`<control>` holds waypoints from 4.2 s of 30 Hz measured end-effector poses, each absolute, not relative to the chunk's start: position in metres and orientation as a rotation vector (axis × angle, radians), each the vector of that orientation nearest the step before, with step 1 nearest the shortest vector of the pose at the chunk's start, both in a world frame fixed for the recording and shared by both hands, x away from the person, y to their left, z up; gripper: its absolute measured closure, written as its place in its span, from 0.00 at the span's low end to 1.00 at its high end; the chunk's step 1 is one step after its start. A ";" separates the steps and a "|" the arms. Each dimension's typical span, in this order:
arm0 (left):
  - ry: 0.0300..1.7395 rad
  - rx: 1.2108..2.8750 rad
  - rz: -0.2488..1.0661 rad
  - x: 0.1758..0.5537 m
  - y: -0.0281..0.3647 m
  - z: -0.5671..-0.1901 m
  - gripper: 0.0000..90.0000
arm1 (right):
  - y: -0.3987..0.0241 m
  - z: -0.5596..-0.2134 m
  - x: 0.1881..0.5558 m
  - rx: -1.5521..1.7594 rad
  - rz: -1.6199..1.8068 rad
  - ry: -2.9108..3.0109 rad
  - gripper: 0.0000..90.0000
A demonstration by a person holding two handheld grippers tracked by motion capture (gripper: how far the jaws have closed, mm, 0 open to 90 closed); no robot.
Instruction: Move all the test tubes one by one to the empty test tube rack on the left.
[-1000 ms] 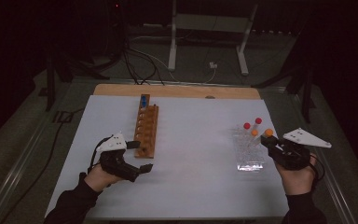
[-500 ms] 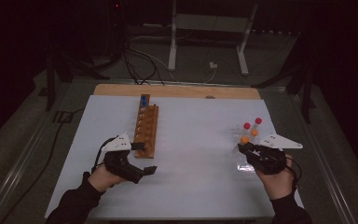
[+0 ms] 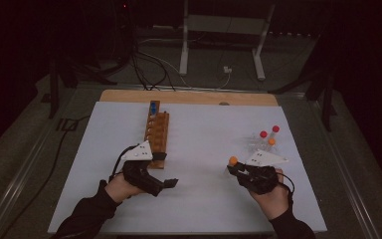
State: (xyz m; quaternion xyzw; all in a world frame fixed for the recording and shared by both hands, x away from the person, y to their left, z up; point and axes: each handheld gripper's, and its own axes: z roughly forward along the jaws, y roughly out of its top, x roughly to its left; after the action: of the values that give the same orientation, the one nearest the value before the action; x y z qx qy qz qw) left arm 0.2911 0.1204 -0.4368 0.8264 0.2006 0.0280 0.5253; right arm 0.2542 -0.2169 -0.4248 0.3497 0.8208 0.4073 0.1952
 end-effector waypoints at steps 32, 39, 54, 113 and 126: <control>0.268 1.988 -0.027 0.304 0.027 -0.421 0.55 | -0.190 -0.435 0.247 0.897 1.177 2.402 0.84; 0.267 2.008 -0.024 0.308 0.018 -0.425 0.69 | -0.190 -0.435 0.247 0.896 1.176 2.404 0.84; 0.234 2.019 -0.003 0.309 0.015 -0.423 0.79 | -0.193 -0.435 0.249 0.913 1.216 2.396 0.83; 0.690 1.894 0.451 0.393 0.165 -0.360 0.79 | -0.213 -0.420 0.244 0.973 1.387 2.208 0.00; 0.815 1.818 0.512 0.419 0.187 -0.378 0.80 | -0.214 -0.421 0.245 0.985 1.388 2.211 0.00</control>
State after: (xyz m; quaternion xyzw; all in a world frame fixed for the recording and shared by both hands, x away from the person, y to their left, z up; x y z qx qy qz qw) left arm 0.4191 0.1874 -0.3782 0.7571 0.3393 0.2133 0.5159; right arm 0.2453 -0.2143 -0.4208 0.3474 0.7803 0.4898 0.1746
